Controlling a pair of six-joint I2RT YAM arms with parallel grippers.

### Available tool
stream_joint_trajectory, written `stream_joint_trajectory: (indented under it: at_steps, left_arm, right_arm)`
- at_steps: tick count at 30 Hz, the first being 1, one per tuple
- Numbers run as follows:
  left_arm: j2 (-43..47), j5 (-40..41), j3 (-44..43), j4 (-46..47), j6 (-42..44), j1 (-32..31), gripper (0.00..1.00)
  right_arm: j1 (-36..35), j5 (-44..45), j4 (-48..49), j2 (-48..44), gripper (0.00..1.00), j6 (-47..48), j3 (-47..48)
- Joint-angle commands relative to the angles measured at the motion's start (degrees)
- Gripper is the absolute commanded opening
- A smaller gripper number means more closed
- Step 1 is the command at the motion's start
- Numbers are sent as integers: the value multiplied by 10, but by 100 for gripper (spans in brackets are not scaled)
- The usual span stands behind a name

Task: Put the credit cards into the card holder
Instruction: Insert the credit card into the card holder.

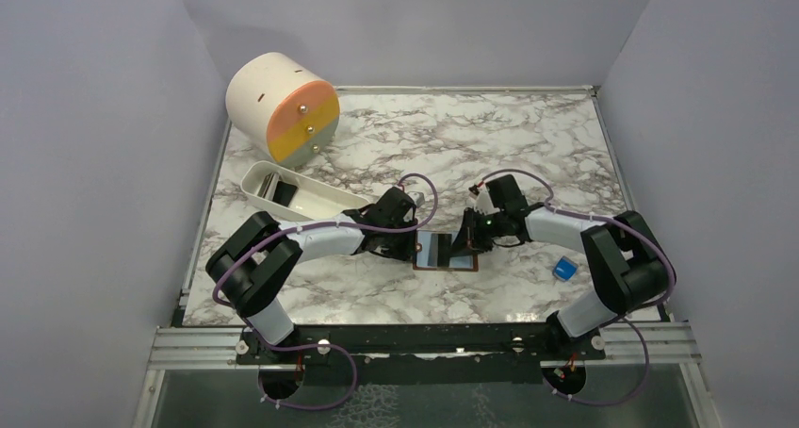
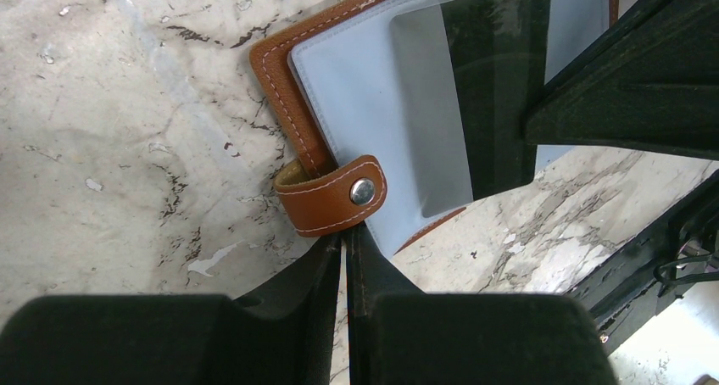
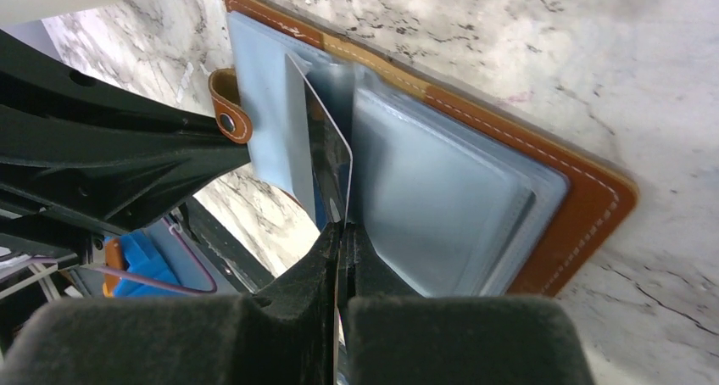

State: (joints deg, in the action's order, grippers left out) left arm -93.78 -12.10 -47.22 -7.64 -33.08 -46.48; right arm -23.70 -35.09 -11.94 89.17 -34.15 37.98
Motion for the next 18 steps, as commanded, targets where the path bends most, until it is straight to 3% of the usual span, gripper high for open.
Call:
stream_joint_trajectory:
  at_steps: [1,5,12,18]
  left_arm:
    - [-11,13,4,-13,2,-9,11]
    - [-11,13,5,-12,3,-10,11]
    - [-11,8,11,-5,-2,-9,11]
    - [-8,1,16,5,-10,-11,11]
  right_arm:
    - [-17,10,-15,18,1,9,19]
    - [-24,24,-25,21,6,5,34]
    - [-24,85,-72,-8,31,17,56]
    - [-29,73,-55,-8,35,5,49]
